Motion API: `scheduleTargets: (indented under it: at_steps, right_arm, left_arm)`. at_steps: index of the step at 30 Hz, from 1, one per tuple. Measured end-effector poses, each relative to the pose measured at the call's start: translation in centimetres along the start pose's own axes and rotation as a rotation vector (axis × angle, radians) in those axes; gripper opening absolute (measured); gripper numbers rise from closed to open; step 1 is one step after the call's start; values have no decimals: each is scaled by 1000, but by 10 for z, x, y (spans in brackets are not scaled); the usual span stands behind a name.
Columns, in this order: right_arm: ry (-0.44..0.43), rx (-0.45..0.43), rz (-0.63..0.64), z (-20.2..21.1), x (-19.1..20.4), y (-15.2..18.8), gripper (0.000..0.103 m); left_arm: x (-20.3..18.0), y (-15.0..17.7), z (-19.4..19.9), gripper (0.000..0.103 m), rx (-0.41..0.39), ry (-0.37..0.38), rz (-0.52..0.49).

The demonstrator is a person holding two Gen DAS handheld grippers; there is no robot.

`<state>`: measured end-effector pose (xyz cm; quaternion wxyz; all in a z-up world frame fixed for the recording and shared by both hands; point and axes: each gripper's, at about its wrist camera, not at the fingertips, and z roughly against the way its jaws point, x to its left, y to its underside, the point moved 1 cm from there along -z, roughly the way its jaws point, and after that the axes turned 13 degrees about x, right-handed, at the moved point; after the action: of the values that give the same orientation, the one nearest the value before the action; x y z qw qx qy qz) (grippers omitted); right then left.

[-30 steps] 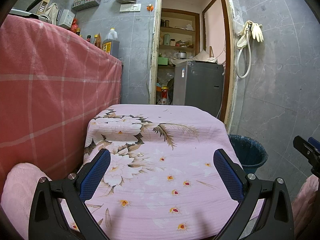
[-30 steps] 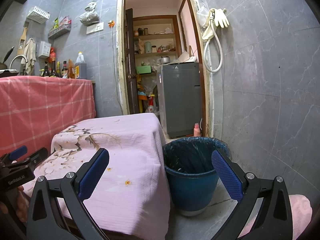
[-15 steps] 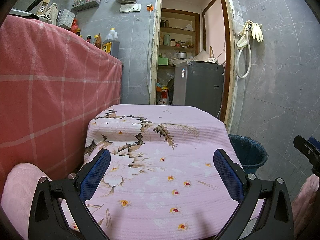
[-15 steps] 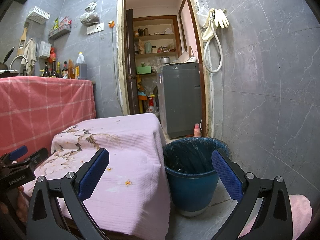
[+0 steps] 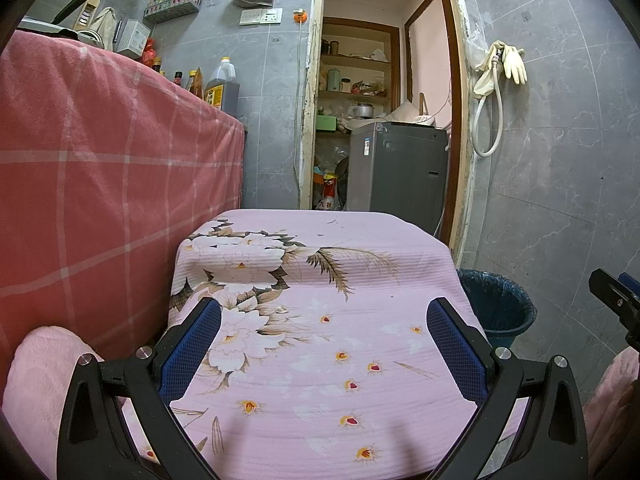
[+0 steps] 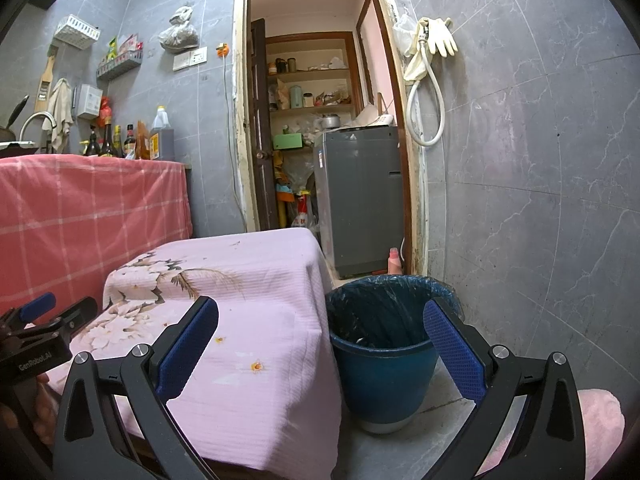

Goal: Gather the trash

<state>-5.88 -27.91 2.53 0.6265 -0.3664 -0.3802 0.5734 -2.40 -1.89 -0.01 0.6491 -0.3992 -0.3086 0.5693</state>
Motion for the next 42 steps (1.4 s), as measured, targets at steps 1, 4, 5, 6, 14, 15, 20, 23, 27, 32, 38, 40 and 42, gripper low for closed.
scheduleTargets:
  at_steps: [1,4,5,6,14,15,20,23,27,32,38,40,42]
  right_arm:
    - [1,0,0,0,0,0,103]
    - [0,-1,0,0,0,0,103]
    - [0,-1,0,0,0,0,103]
    - [0,0,-1,0,1,0,103]
    - [1,-1,-2,0,1,1,103]
    - [1,-1,-2,0,1,1,103]
    - [1,-1,-2,0,2,1,103]
    - [0,-1,-2,0,2,1,103]
    - [2,-1,-2,0,2,1,103]
    - [1,-1,-2,0,2,1,103]
    - [2,-2,-3,0,3,2,103]
    - [2,0,-2,0,3,2,103]
    - [4,-2,-3,0,4,2,103]
  left_arm:
    - [0,0,0,101,0,0,0]
    - [1,-1,-1,101,-1,1,0]
    - [1,0,-1,101,-1,0,-1]
    - [1,0,-1,101,0,1,-2]
    - [2,0,-1,101,0,2,-1]
    - [2,0,0,101,-1,2,-1]
    - [3,0,-1,101,0,2,-2]
    - [3,0,-1,101,-1,2,-2]
    - [3,0,-1,101,-1,3,0]
    - [3,-3,-1,101,-1,2,5]
    - [3,-3,1,101,-6,-9,4]
    - [2,-2,0,101,-3,-9,4]
    - [1,-1,-1,101,1,-6,1]
